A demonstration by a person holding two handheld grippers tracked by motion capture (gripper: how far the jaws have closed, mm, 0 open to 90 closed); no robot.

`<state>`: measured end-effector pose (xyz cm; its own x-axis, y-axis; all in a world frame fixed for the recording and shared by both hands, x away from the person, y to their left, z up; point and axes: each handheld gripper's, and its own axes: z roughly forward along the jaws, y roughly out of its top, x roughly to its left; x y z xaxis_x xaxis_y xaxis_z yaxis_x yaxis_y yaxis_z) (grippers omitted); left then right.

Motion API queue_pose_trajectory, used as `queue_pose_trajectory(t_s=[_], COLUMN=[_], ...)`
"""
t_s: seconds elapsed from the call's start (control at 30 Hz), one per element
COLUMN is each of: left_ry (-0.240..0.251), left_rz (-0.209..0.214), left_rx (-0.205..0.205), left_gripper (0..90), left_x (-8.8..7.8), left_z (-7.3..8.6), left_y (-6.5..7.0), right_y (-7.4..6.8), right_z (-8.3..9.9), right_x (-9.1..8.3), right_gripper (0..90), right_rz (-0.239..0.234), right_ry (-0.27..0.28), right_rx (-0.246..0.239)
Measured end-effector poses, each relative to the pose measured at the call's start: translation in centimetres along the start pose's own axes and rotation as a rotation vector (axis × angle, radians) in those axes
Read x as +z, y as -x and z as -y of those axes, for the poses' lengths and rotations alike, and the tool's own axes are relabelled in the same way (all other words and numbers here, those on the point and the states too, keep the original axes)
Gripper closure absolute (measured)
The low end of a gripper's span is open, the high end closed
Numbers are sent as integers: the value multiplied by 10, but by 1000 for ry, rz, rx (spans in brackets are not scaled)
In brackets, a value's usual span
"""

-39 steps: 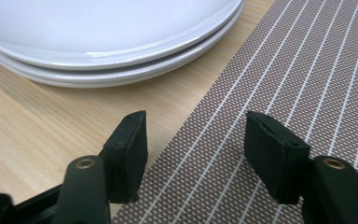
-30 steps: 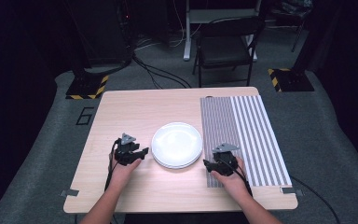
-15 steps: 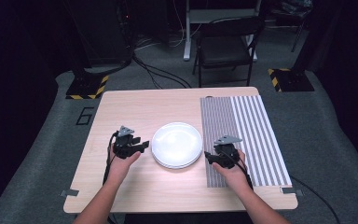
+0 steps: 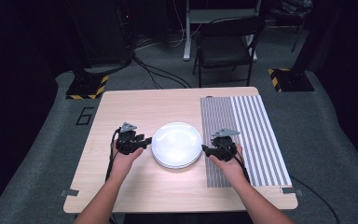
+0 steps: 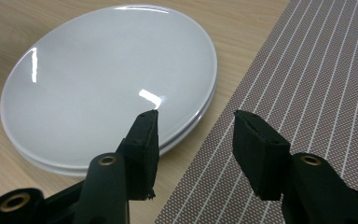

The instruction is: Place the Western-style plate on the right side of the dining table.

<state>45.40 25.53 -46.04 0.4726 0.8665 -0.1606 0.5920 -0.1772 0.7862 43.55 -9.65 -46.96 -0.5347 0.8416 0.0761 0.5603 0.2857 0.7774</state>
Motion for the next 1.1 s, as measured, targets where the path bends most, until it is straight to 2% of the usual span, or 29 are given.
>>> queue_pose_trajectory(t_s=[0.03,0.1,0.17,0.47,0.6,0.8,0.87,1.1], left_ry=[2,3,-1,2,-6,-20,-27,-45], left_rz=[4,11,13,9,34,39,45,66], left_rx=[-6,-15,-16,-41,-76,-135,-135,-175], left_gripper=[554,559,575,588,600,611,619,643], left_x=[0,2,3,9,12,19,22,30], left_z=[-1,-2,-3,-4,-3,-1,0,7], left_y=[0,0,0,-5,-9,-10,-10,-13], right_y=[0,1,2,5,6,6,5,5], right_z=[-2,-3,-5,-6,-6,-6,-6,-6], right_x=[1,2,3,8,11,17,19,27], right_gripper=[508,512,526,557,570,572,573,571], right_rz=[-6,-9,-23,-12,-14,-18,-23,-15], right_ry=[0,6,20,24,16,3,-9,-26], right_rx=[18,11,29,35,55,62,73,76])
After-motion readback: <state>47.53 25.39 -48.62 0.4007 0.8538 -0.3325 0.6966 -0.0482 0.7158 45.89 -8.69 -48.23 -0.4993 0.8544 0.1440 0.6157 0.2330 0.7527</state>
